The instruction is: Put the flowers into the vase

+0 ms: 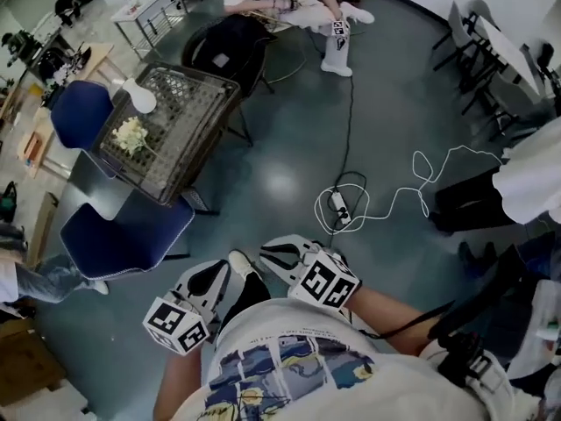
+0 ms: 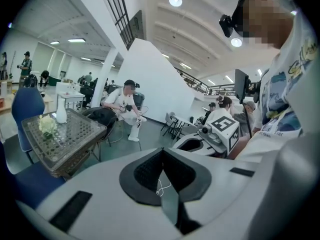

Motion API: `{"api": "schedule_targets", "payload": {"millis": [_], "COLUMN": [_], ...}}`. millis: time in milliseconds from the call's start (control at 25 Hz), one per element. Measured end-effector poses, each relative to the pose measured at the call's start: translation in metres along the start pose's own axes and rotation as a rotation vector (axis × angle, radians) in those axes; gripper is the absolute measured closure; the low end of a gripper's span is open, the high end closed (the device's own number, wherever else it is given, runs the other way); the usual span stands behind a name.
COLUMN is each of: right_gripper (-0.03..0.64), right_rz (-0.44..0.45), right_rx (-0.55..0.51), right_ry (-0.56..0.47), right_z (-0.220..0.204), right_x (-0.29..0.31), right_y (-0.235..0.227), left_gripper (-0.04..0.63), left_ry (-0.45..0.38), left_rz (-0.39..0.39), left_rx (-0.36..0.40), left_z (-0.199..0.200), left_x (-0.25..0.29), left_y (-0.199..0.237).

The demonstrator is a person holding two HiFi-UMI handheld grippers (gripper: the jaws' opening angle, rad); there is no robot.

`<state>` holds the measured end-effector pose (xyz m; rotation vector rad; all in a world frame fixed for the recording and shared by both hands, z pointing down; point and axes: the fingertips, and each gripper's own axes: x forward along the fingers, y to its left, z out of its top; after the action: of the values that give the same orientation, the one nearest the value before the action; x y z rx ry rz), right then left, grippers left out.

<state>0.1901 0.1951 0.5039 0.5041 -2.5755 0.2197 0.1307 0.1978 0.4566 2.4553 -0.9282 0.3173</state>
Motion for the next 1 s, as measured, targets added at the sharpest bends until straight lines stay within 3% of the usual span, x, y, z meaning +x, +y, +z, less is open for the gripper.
{"api": "schedule_targets", "payload": {"millis": [320, 640, 1000], "right_gripper": [0.526, 0.517, 0.468], "right_rz": [0.009, 0.083, 0.234], "right_rx": [-0.003, -0.048, -0.035], "right_ry": [0.036, 0.042, 0.104], "right_z": [0.061, 0.142, 0.203], "right_x": [0.108, 0.245, 0.420], "right_y": [-0.062, -0.121, -0.213], "left_gripper": [0.586, 0.585, 0.584], "left_ry": [-0.078, -0.117, -0.193], "left_rz": [0.018, 0.181, 0.376], "left_rx": [0.019, -0.049, -0.196], "left_z": [0.061, 0.085, 0.100], "left_x": [-0.019, -0.090, -0.107], "left_y": [0.117, 0.241, 0.347]}}
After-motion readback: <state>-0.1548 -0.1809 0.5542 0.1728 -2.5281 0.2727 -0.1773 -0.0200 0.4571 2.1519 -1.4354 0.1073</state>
